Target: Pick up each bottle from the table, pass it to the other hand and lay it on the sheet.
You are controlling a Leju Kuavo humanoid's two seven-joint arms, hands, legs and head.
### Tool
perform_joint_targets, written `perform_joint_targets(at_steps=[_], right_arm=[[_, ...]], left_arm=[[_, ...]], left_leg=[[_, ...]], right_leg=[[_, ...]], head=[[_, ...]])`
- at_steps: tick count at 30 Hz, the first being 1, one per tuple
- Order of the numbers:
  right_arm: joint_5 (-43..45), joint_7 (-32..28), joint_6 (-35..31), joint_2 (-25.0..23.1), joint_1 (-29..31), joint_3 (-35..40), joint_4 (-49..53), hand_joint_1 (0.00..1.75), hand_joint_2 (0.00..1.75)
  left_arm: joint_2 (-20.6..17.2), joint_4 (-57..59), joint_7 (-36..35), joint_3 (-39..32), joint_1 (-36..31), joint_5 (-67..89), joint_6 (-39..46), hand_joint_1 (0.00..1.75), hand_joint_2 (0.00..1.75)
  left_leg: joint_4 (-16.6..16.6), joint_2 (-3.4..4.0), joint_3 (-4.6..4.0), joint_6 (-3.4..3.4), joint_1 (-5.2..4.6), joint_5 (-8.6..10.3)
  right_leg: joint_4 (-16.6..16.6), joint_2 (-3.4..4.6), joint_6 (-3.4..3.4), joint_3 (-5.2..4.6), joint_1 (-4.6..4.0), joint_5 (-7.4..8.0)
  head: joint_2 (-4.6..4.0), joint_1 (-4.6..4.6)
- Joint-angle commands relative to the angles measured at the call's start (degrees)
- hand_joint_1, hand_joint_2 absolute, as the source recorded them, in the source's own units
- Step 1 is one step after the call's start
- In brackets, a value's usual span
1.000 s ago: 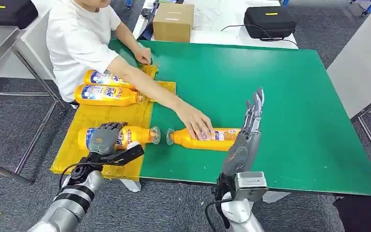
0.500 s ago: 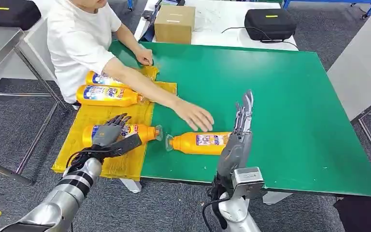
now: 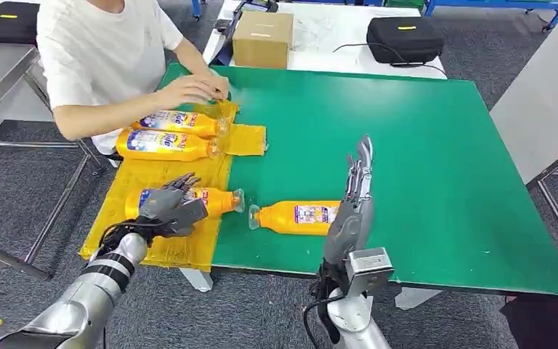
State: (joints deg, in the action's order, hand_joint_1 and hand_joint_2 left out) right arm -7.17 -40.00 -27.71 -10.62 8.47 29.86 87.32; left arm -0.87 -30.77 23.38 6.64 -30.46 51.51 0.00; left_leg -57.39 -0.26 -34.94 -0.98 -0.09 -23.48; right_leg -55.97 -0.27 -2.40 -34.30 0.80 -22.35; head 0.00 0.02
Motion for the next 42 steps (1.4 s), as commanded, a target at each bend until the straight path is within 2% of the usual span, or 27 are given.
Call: perform_joint_targets(at_steps=[1, 3, 8, 9, 10, 12, 14, 15, 17, 18, 20, 24, 28, 38, 42], right_arm=[[-2.9, 0.0, -4.1, 2.2, 2.4, 0.7, -5.3, 0.00, 0.00], [-3.0, 0.0, -4.3, 2.3, 2.4, 0.8, -5.7, 0.00, 0.00], [-3.0, 0.0, -4.3, 2.3, 2.4, 0.8, -5.7, 0.00, 0.00], [-3.5, 0.0, -4.6, 2.4, 2.4, 1.1, -6.5, 0.00, 0.00], [-3.1, 0.0, -4.3, 2.7, 2.6, 1.2, -7.0, 0.00, 1.75], [-4.7, 0.0, -5.0, 3.0, 2.6, 1.4, -8.3, 0.00, 1.75], [-11.7, 0.3, -2.8, 2.4, 3.9, -0.8, -18.3, 0.00, 1.75], [-23.3, 9.2, 0.9, 4.8, 6.2, 0.4, -25.3, 0.00, 1.75], [-34.8, 14.8, -0.1, 7.9, 10.6, 0.5, -36.1, 0.00, 1.75], [-35.0, 13.2, 0.5, 8.1, 12.0, -1.6, -39.5, 0.00, 1.75], [-40.5, 18.3, 2.5, 10.7, 16.1, -3.0, -45.4, 0.00, 1.75], [-43.5, 20.1, 8.4, 12.1, 18.2, -6.9, -46.3, 0.00, 1.75], [-46.4, 23.5, 11.3, 12.3, 18.5, -5.9, -47.0, 0.00, 1.75], [-50.4, 26.0, 10.2, 12.5, 19.5, -5.2, -48.5, 0.00, 1.75], [-48.7, 26.3, 15.5, 11.4, 21.4, -5.4, -52.0, 0.00, 1.75]], left_arm=[[7.8, -26.1, 9.4, -11.1, 12.4, -27.2, -2.6, 0.00, 1.75], [8.9, -28.2, 8.3, -11.7, 12.7, -29.8, -2.8, 0.00, 1.75], [8.9, -28.2, 8.3, -11.7, 12.7, -29.8, -2.8, 0.00, 1.75], [9.8, -30.8, 10.7, -12.2, 13.0, -33.0, -1.2, 0.00, 1.75], [10.4, -33.0, 10.5, -12.1, 13.4, -35.9, -1.6, 0.00, 1.75], [10.9, -38.4, 10.3, -10.8, 14.8, -41.3, -0.5, 0.00, 1.75], [11.1, -43.6, 10.6, -10.3, 16.7, -45.4, 1.5, 0.00, 1.75], [10.8, -46.5, 10.1, -10.6, 18.3, -50.7, 0.7, 0.00, 1.75], [10.9, -50.8, 10.9, -11.8, 20.6, -55.6, -0.4, 0.00, 1.75], [10.8, -52.4, 10.6, -11.8, 21.3, -56.3, -0.5, 0.00, 1.75], [11.5, -55.9, 10.7, -12.6, 22.7, -59.3, -1.4, 0.00, 1.75], [12.1, -60.1, 10.8, -11.8, 24.8, -60.2, -1.4, 0.00, 1.75], [12.4, -64.6, 12.5, -9.8, 27.5, -58.4, 0.0, 0.00, 1.75], [11.0, -66.4, 13.9, -6.3, 29.1, -56.0, 1.5, 0.00, 1.75], [10.5, -65.0, 14.0, -5.7, 28.4, -55.5, 1.6, 0.00, 1.75]], left_leg=[[0.1, 0.21, 0.16, 0.03, 0.00, -0.06], [0.0, -0.04, -0.04, 0.00, 0.02, -0.01], [-0.1, 0.09, -0.40, -0.05, 0.05, 0.00], [0.0, 0.16, -0.41, -0.03, 0.02, 0.01], [0.0, 0.10, -0.49, -0.04, 0.01, 0.04], [-0.1, 0.06, -0.50, -0.02, 0.05, 0.00], [-0.1, 0.06, -0.55, 0.02, 0.08, -0.06], [0.0, 0.10, -0.56, 0.00, 0.09, -0.01], [0.1, 0.32, -0.39, -0.01, 0.12, -0.05], [0.0, 0.29, -0.56, 0.00, 0.11, -0.03], [0.1, 0.41, -0.43, 0.04, 0.12, -0.10], [-0.1, -0.02, -0.70, -0.05, 0.06, -0.01], [-0.1, 0.00, -0.73, -0.07, -0.01, 0.00], [-0.1, 0.06, -0.70, -0.01, 0.03, -0.08], [-0.1, 0.05, -0.67, -0.01, 0.01, -0.06]], right_leg=[[0.1, 0.20, 0.05, 0.09, -0.01, 0.01], [0.0, -0.07, 0.02, -0.08, -0.02, -0.02], [0.1, 0.07, 0.01, -0.39, -0.05, -0.01], [0.0, 0.13, 0.01, -0.44, -0.03, 0.02], [0.0, 0.07, -0.01, -0.49, -0.02, 0.05], [0.0, 0.02, 0.01, -0.51, -0.06, 0.01], [0.0, 0.02, 0.03, -0.56, -0.09, -0.02], [0.1, 0.06, 0.00, -0.59, -0.10, 0.05], [0.2, 0.29, 0.01, -0.43, -0.12, 0.09], [0.2, 0.26, -0.01, -0.59, -0.12, 0.10], [0.2, 0.32, 0.00, -0.52, -0.11, 0.11], [0.0, -0.03, -0.02, -0.65, -0.06, 0.01], [0.0, -0.02, -0.03, -0.67, 0.00, 0.01], [0.0, -0.03, -0.02, -0.70, -0.05, -0.02], [0.0, -0.04, -0.01, -0.68, -0.03, -0.01]], head=[[0.00, -0.02], [0.00, -0.02], [0.00, 0.02], [0.00, 0.02], [0.00, 0.00], [0.00, 0.00], [0.00, -0.02], [0.00, 0.00], [0.00, 0.02], [0.00, -0.02], [0.00, -0.02], [0.00, 0.02], [0.00, 0.05], [0.00, 0.02], [0.00, 0.04]])
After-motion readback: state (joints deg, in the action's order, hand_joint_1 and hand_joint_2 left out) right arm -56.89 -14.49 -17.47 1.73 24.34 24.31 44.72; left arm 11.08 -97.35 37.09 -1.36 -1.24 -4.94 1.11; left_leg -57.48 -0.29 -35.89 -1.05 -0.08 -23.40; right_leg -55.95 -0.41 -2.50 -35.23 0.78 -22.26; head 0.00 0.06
